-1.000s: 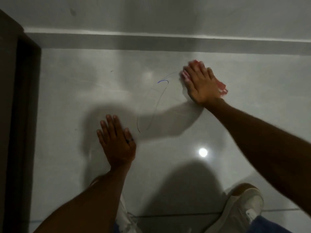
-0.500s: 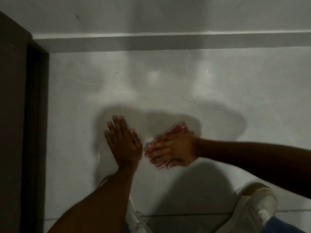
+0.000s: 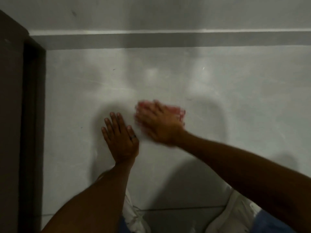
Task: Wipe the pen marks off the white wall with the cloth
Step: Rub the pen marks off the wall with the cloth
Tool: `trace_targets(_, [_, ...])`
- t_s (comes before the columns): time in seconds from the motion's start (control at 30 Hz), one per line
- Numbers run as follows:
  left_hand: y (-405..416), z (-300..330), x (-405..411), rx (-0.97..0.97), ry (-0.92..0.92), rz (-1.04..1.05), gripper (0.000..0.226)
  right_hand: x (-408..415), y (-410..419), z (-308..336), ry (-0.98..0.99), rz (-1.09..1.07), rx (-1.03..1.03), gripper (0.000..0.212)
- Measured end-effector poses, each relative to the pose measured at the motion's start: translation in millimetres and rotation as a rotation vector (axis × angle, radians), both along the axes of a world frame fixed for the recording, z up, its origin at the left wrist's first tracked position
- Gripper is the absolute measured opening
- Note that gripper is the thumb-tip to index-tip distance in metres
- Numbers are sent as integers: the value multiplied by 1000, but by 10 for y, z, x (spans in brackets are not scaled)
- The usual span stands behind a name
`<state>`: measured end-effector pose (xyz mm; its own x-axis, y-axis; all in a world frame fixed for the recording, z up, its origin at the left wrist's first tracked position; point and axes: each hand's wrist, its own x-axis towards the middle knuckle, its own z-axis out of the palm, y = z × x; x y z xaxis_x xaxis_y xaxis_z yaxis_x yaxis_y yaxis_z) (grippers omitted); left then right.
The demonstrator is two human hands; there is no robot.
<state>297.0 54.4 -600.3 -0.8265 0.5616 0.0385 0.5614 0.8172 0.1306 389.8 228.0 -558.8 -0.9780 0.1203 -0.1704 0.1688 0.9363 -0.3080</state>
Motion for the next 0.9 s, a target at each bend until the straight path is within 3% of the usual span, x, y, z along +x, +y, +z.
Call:
trace_targets(0.13, [10, 6, -2, 10, -28, 3, 59, 1057, -373, -66, 30, 298, -115, 60])
trace_targets(0.3, [24, 43, 6, 7, -36, 3, 60, 1517, 123, -114, 57, 466, -137, 50])
trace_targets(0.53, [34, 33, 12, -1, -57, 21, 60, 1089, 943, -101, 13, -74, 116, 57])
trace_targets(0.73, [63, 69, 8, 6, -41, 16, 59, 439, 1307, 37, -33, -598, -18, 64])
trace_targets(0.8, [47, 153, 8, -78, -114, -1, 60, 345, 1140, 81, -119, -718, -43, 68])
trace_targets(0.9, [45, 457, -135, -262, -354, -86, 66, 392, 694, 294, -282, -718, -127, 69])
